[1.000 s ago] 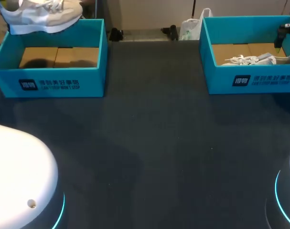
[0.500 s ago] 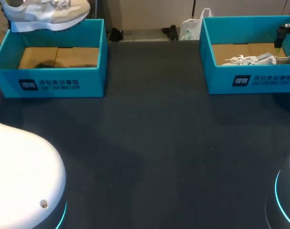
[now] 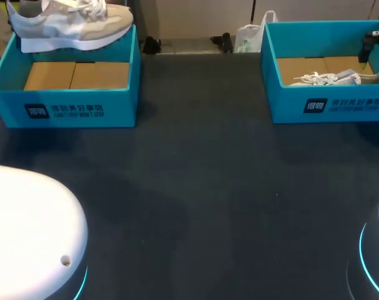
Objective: Take the shoe out of the shoebox, open the shoe tongue, remove and reinsert the insole, then place the shoe into the shoebox
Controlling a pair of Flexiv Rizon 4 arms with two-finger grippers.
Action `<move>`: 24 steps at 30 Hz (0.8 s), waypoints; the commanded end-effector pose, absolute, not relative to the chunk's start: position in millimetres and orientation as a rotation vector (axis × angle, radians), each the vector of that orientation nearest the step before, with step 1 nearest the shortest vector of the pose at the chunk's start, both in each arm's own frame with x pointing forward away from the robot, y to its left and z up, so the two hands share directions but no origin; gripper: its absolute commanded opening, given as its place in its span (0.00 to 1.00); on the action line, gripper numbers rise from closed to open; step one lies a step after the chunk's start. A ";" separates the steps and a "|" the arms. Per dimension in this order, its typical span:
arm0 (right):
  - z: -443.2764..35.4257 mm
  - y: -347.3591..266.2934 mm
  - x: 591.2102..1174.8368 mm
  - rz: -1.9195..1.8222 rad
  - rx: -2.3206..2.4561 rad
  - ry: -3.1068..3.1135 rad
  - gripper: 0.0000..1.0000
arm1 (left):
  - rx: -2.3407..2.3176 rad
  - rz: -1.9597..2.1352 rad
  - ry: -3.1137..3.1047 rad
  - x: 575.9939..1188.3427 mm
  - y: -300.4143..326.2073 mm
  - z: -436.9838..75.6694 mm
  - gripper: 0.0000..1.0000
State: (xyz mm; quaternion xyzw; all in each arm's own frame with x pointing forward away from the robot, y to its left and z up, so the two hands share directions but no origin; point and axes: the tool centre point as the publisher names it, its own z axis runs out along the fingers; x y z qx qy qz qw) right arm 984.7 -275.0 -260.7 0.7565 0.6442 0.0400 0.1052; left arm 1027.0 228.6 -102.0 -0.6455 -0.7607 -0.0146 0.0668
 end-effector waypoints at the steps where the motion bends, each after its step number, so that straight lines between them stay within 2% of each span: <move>1: -260.6 -275.0 984.6 0.119 2.230 1.898 1.00 | -1.979 -0.232 -2.356 978.8 215.5 -95.7 0.00; 24: -260.6 -275.0 984.6 0.119 2.230 1.898 1.00 | -2.025 -0.295 -2.344 839.5 145.1 -90.0 0.00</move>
